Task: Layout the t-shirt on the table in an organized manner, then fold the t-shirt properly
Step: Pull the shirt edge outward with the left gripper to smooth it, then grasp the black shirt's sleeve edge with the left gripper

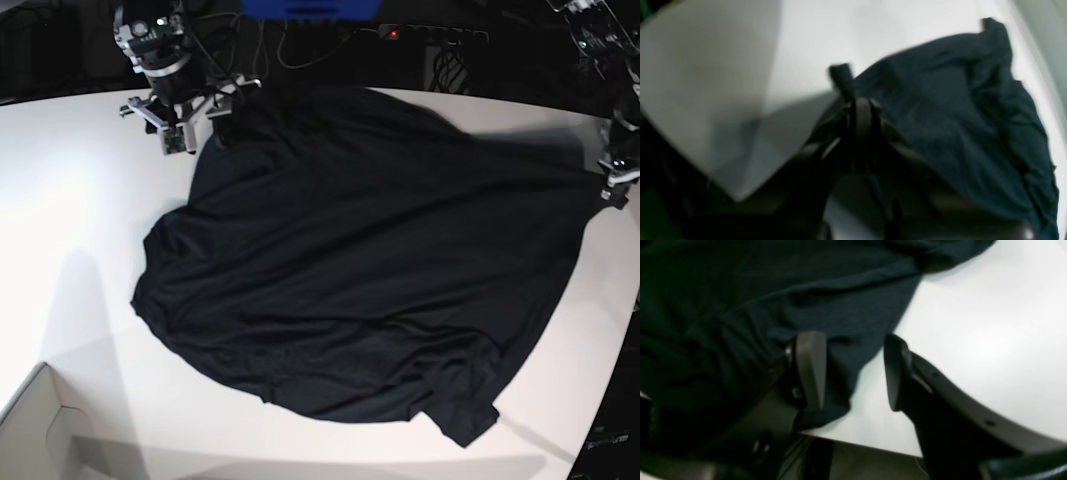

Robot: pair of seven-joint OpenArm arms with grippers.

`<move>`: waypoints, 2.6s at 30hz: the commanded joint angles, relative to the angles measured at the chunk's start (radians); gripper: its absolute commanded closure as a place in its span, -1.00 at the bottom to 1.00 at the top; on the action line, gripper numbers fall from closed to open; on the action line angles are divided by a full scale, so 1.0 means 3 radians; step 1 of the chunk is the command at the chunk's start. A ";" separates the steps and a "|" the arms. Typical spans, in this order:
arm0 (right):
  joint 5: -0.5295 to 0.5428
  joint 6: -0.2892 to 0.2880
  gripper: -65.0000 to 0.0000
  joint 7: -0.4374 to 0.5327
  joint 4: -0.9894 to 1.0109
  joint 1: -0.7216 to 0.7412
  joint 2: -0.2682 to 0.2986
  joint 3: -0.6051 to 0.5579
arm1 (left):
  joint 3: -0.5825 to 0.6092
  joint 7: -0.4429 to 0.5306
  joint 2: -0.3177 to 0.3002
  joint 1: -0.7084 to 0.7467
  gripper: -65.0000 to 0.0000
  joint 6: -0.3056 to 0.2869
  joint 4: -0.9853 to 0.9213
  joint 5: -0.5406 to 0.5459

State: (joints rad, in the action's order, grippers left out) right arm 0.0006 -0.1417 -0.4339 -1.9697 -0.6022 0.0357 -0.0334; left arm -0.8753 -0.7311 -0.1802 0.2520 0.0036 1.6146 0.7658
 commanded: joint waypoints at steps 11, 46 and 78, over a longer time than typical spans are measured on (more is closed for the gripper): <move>0.0016 -0.0021 0.09 0.0063 -0.0050 -0.0067 0.0001 -0.0004 | -0.0016 0.0072 -0.0051 -0.0039 1.00 -0.0030 -0.0602 0.0043; -0.0004 -0.0011 1.00 -0.0367 0.1572 0.1836 0.0313 0.0779 | 0.0266 0.0051 0.0031 -0.0536 1.00 -0.0030 -0.0608 0.0022; 0.0006 -0.0031 0.05 -0.0244 -0.0080 0.0128 -0.0203 0.0589 | 0.0859 0.0010 0.0118 -0.1385 1.00 -0.0025 -0.0684 0.0022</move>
State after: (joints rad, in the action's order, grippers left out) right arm 0.0044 -0.1593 -0.5190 -1.9751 -0.5537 -0.0311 0.1383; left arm -0.6159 -0.7429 -0.1329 -0.1436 0.0010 1.3933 0.7589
